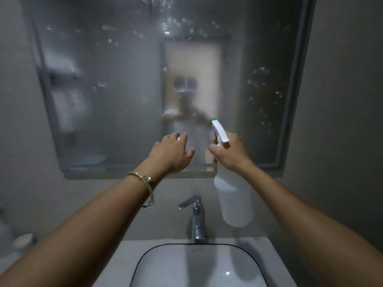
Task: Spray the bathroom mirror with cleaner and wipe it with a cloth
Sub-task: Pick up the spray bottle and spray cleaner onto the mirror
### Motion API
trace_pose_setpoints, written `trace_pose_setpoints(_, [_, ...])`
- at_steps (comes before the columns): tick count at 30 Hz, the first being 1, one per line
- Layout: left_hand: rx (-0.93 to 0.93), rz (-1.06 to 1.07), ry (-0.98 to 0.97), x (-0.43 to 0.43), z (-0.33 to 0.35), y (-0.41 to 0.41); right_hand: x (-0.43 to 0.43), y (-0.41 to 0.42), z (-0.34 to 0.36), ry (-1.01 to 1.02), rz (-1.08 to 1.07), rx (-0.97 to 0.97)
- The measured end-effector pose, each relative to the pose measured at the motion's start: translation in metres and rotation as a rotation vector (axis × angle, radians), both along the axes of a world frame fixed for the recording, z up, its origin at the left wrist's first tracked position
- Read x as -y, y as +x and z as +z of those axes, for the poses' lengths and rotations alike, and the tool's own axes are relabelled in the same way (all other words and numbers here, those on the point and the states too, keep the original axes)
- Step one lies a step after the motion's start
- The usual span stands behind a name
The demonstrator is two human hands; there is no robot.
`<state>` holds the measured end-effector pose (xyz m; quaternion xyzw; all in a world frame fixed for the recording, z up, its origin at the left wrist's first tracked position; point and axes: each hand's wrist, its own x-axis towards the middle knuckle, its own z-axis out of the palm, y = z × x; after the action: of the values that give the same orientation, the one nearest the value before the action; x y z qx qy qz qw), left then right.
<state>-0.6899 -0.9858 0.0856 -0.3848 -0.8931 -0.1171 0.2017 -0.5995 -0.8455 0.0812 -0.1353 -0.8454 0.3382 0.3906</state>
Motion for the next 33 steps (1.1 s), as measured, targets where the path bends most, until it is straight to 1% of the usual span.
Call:
trace_pose_setpoints(5, [0.022, 0.104, 0.008, 0.065, 0.000, -0.030, 0.055, -0.036, 0.006, -0.085, 0.115, 0.007])
trace_pose_setpoints(10, [0.029, 0.194, 0.021, 0.133, 0.000, -0.062, 0.130, -0.082, 0.008, -0.125, 0.239, 0.012])
trace_pose_setpoints(16, [0.055, 0.332, 0.057, 0.227, -0.004, -0.103, 0.216, -0.141, 0.014, -0.049, 0.306, -0.025])
trace_pose_setpoints(21, [0.036, 0.402, 0.061, 0.289, -0.008, -0.132, 0.273, -0.174, 0.013, -0.100, 0.375, -0.015])
trace_pose_setpoints(24, [0.036, 0.412, 0.043, 0.309, -0.013, -0.147, 0.301, -0.188, 0.005, -0.126, 0.397, 0.024])
trace_pose_setpoints(27, [0.064, 0.374, 0.008, 0.318, -0.024, -0.158, 0.320, -0.201, -0.012, -0.120, 0.403, 0.041])
trace_pose_setpoints(31, [0.089, 0.324, -0.025, 0.314, -0.037, -0.168, 0.322, -0.207, -0.026, -0.080, 0.350, 0.016])
trace_pose_setpoints(33, [0.107, 0.298, -0.026, 0.306, -0.040, -0.172, 0.314, -0.205, -0.026, -0.112, 0.322, 0.010])
